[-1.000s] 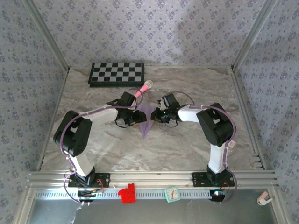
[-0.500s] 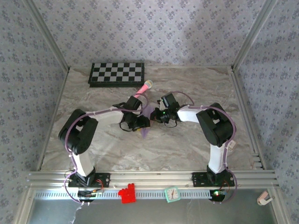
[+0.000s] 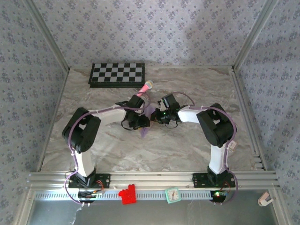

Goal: Fold a paper plane with a square sheet of paper (pick it up from the middle)
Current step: Move a paper plane to the center of the table.

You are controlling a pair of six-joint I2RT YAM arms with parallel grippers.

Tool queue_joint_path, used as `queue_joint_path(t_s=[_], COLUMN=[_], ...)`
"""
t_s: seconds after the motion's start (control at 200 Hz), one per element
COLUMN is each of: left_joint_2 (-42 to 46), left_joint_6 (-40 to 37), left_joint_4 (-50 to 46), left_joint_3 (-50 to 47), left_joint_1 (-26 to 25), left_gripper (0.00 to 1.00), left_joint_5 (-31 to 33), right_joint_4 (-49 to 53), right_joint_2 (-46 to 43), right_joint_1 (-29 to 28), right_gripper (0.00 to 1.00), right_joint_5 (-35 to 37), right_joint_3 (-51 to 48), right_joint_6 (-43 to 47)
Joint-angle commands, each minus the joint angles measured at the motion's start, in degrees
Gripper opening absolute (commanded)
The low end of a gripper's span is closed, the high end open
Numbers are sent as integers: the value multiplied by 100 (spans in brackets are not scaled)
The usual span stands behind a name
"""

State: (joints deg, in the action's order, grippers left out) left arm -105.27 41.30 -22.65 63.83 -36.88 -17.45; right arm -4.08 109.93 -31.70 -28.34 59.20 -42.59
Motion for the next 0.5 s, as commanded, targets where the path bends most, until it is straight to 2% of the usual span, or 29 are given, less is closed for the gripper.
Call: queue_joint_path(t_s=[0.0, 0.095, 0.33, 0.495], left_joint_2=[-89, -99, -116, -123], left_joint_6=[-191, -269, -443, -592], left_joint_4=[-293, -384, -491, -550], left_joint_3=[201, 260, 367, 454], left_joint_1=[-56, -56, -48, -56], left_gripper=[38, 35, 29, 21], left_joint_5=[188, 284, 429, 505], right_joint_4=[152, 188, 235, 283], right_joint_2=[31, -5, -345, -662], right_joint_1=[-22, -3, 138, 267], right_gripper=[17, 21, 39, 51], right_joint_5=[-92, -67, 239, 543], right_joint_3=[162, 154, -28, -247], right_joint_6=[-56, -65, -69, -56])
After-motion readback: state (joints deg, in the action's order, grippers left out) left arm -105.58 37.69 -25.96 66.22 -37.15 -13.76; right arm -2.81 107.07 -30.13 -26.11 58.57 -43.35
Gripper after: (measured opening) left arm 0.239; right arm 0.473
